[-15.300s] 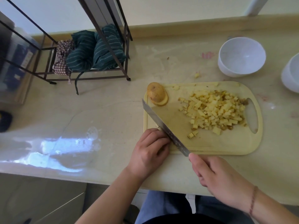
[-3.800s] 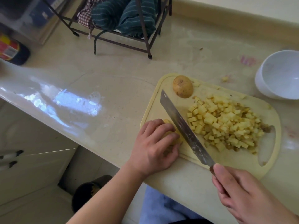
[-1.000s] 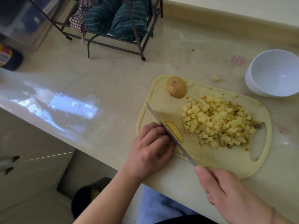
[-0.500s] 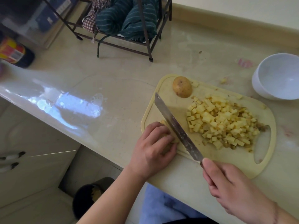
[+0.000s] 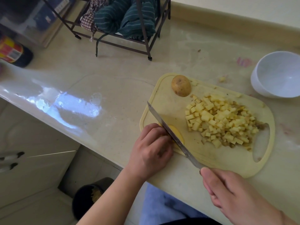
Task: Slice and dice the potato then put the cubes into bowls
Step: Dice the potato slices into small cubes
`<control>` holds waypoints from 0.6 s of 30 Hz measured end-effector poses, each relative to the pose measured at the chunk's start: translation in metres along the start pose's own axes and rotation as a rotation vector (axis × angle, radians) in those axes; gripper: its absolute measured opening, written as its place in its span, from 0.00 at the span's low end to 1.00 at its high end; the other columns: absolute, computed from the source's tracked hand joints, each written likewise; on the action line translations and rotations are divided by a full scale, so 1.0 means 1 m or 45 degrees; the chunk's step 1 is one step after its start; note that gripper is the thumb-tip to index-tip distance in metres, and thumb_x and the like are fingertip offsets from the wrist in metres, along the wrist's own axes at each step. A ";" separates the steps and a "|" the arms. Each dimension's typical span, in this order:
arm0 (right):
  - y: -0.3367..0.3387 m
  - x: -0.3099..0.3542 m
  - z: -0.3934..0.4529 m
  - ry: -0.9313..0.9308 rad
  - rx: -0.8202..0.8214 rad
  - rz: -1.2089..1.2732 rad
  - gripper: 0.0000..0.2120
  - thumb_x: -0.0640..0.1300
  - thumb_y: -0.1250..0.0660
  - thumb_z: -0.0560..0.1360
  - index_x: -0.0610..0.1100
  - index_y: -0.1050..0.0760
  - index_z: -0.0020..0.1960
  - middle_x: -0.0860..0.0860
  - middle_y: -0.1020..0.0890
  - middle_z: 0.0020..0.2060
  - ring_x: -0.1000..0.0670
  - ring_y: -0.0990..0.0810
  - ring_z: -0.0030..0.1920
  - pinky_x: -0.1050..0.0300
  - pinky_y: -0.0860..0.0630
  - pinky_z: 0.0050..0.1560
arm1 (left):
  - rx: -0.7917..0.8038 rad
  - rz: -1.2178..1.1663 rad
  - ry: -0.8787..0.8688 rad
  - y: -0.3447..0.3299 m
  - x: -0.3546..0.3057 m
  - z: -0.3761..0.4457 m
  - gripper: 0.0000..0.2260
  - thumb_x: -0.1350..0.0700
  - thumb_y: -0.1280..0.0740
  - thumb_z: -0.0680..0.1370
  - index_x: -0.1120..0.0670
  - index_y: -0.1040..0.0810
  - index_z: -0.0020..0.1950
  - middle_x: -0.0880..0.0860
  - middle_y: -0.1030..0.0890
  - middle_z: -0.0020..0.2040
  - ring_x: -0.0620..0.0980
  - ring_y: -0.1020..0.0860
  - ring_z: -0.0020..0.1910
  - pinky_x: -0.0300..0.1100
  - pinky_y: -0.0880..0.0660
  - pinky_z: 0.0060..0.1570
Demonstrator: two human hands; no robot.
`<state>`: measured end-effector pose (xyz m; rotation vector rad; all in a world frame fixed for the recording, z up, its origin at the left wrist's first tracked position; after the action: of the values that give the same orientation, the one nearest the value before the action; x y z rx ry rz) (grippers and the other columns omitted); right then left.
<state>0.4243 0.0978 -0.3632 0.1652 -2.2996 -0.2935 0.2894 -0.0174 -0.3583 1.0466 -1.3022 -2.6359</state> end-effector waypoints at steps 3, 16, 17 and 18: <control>0.001 -0.006 -0.004 0.000 -0.022 -0.048 0.41 0.82 0.53 0.62 0.42 0.35 0.37 0.51 0.34 0.22 0.57 0.35 0.24 0.59 0.38 0.30 | 0.000 0.002 0.008 0.000 0.002 0.000 0.04 0.67 0.24 0.72 0.64 0.15 0.45 0.60 0.17 0.47 0.61 0.21 0.53 0.51 0.22 0.52; -0.006 0.021 0.027 0.087 -0.088 -0.089 0.31 0.74 0.52 0.69 0.47 0.34 0.32 0.52 0.34 0.22 0.57 0.36 0.25 0.58 0.37 0.29 | -0.005 -0.044 0.027 0.001 0.003 0.003 0.03 0.67 0.25 0.72 0.64 0.15 0.44 0.59 0.18 0.45 0.60 0.20 0.50 0.49 0.21 0.50; -0.005 0.021 0.029 0.096 -0.097 -0.090 0.31 0.74 0.51 0.69 0.46 0.35 0.32 0.52 0.35 0.22 0.56 0.36 0.25 0.58 0.38 0.29 | -0.005 -0.046 0.029 0.002 0.003 0.003 0.02 0.67 0.25 0.72 0.64 0.15 0.44 0.59 0.18 0.45 0.60 0.21 0.50 0.49 0.22 0.50; -0.003 0.020 0.029 0.096 -0.104 -0.090 0.32 0.74 0.51 0.69 0.45 0.35 0.32 0.52 0.35 0.23 0.56 0.37 0.25 0.58 0.38 0.29 | -0.003 -0.045 0.031 0.002 0.004 0.003 0.02 0.66 0.25 0.72 0.64 0.15 0.44 0.59 0.18 0.44 0.60 0.21 0.50 0.48 0.22 0.50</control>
<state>0.3895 0.0953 -0.3685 0.2133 -2.2061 -0.4098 0.2843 -0.0177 -0.3579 1.1085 -1.2869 -2.6404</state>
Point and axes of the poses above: each hand's wrist, its own z-axis towards the middle knuckle, its own y-axis out of the back of the hand, x = y × z, the point moved 9 cm from there along z, towards the middle knuckle
